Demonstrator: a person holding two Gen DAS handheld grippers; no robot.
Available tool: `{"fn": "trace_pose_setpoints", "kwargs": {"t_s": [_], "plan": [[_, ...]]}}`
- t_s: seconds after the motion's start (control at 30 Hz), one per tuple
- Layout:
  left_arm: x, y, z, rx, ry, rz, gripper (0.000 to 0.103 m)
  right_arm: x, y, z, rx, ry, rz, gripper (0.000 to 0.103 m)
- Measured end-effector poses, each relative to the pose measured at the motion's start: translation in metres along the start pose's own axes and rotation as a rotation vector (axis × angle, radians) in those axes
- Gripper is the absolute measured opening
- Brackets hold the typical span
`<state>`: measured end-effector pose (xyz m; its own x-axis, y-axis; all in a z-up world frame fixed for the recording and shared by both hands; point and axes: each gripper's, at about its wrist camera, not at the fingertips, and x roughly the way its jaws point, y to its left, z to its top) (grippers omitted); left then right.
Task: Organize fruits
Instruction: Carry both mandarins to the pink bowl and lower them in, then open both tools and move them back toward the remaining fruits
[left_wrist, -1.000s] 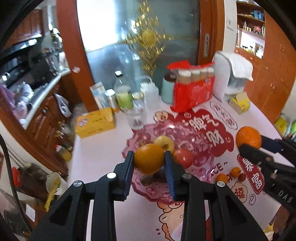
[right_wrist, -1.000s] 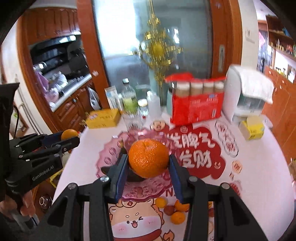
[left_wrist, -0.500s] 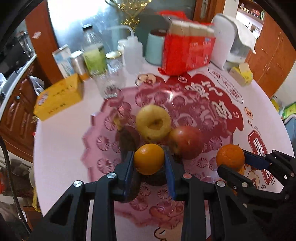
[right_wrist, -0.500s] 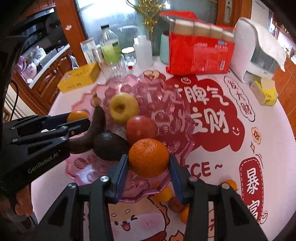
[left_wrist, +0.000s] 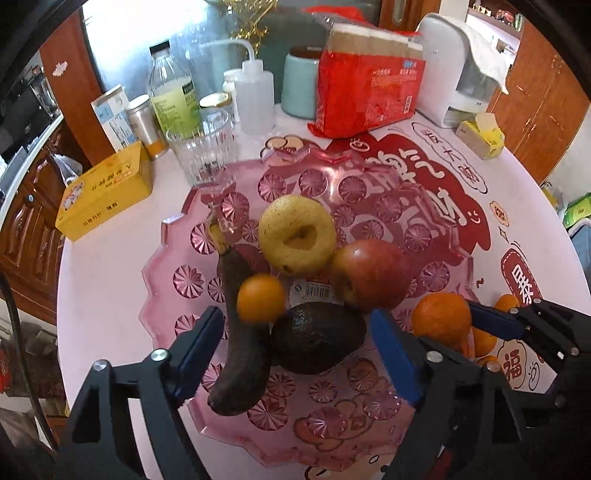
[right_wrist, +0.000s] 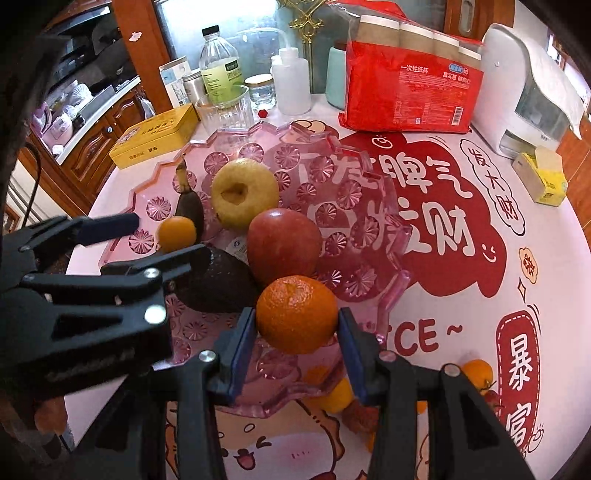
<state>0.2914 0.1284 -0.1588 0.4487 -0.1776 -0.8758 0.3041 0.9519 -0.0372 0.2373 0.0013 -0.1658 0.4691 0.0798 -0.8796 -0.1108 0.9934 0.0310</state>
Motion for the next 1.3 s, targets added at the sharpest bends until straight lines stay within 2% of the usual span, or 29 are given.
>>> {"fn": "trace_pose_setpoints", "kwargs": {"t_s": [0.1,0.2,0.57,0.9,1.0,1.3], "plan": [[-0.007,-0.002,-0.001,0.008,-0.009,0.022,0.09,-0.006,0.001,-0.001,0.004,-0.026,0.023,0.047],[-0.017,-0.001,-0.003,0.0,-0.023,0.033,0.092,-0.013,0.005,-0.001,-0.011,-0.049,0.015,0.053],[-0.06,-0.01,-0.015,-0.01,-0.078,0.064,0.093,-0.037,0.004,-0.015,-0.02,-0.079,0.033,0.054],[-0.109,-0.026,-0.035,-0.008,-0.129,0.084,0.095,-0.065,-0.01,-0.042,0.021,-0.084,0.043,0.054],[-0.126,-0.034,-0.041,-0.005,-0.153,0.091,0.098,-0.079,-0.012,-0.05,0.021,-0.101,0.044,0.054],[-0.178,-0.056,-0.053,0.001,-0.228,0.086,0.099,-0.127,-0.025,-0.065,0.03,-0.185,0.041,0.054]]}}
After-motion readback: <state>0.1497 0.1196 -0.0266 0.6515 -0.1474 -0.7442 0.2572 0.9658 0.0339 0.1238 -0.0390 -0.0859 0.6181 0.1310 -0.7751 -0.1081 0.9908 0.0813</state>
